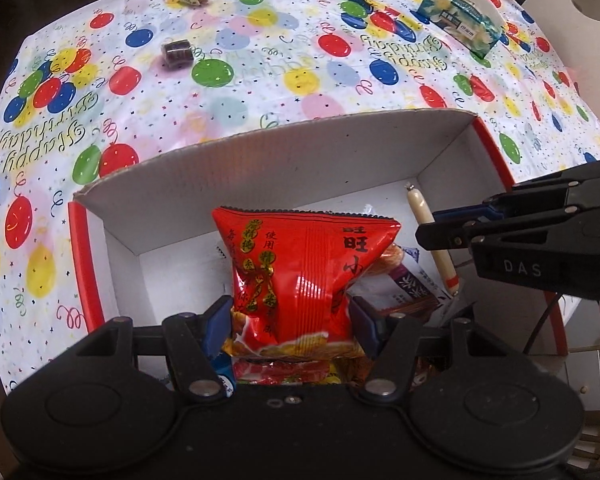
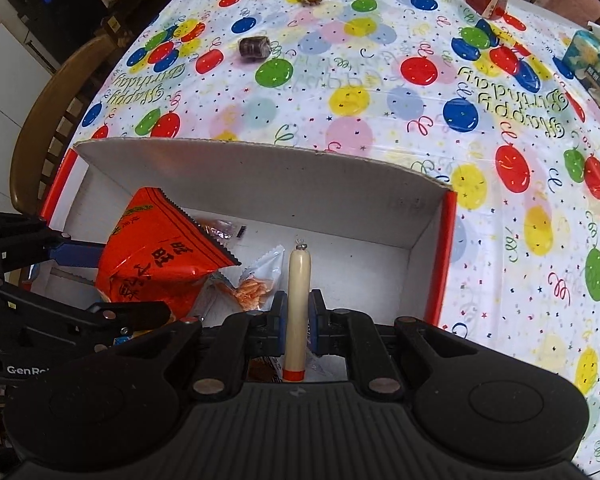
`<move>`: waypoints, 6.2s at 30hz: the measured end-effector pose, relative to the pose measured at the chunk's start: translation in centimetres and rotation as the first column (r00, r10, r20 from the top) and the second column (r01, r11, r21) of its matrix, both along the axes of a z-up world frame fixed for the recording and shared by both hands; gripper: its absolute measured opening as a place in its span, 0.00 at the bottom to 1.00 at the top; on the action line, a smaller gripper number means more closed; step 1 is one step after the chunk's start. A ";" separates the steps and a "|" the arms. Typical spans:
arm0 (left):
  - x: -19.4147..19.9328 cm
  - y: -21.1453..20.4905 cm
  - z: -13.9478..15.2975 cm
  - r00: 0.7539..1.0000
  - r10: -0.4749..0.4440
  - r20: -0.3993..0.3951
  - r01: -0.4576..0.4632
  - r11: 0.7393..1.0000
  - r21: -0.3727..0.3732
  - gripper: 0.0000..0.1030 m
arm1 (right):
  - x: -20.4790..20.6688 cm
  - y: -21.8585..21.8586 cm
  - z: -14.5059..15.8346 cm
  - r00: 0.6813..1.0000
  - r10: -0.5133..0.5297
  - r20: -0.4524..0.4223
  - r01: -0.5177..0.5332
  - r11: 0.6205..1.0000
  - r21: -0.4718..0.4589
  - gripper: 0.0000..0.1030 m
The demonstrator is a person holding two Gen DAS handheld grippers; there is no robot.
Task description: Organize snacks
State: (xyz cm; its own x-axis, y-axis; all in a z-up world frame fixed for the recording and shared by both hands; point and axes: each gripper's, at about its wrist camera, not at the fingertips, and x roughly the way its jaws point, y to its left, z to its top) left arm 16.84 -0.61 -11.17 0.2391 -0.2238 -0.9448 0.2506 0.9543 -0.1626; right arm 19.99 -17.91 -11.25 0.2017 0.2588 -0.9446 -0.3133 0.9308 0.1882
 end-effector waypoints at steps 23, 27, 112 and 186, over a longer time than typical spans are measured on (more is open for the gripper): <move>0.8 -0.5 0.1 0.999 0.014 0.039 -0.014 1.000 0.016 0.82 | -0.3 -0.1 -0.8 0.999 -0.029 -0.028 0.030 0.999 0.019 0.11; 0.7 -0.2 0.6 0.998 0.019 0.054 -0.020 1.000 0.013 0.82 | -0.7 -0.3 0.0 0.999 -0.030 -0.015 0.031 0.999 0.032 0.11; 24.4 4.1 -0.5 0.926 0.314 0.209 -0.336 0.938 0.082 0.99 | 38.2 7.3 -0.1 0.994 -0.074 0.083 0.063 0.990 0.124 1.00; 16.4 3.2 3.9 0.960 0.254 0.115 -0.252 0.967 -0.031 0.27 | 20.4 3.6 6.3 0.996 0.020 0.082 -0.027 0.996 0.085 0.35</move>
State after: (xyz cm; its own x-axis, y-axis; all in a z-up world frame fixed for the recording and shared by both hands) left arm 33.22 2.58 -7.28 0.3990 -0.1568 -0.9035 0.0198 0.9865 -0.1624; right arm 40.34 -14.36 -4.94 0.2696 0.3442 -0.8993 -0.3526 0.9044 0.2405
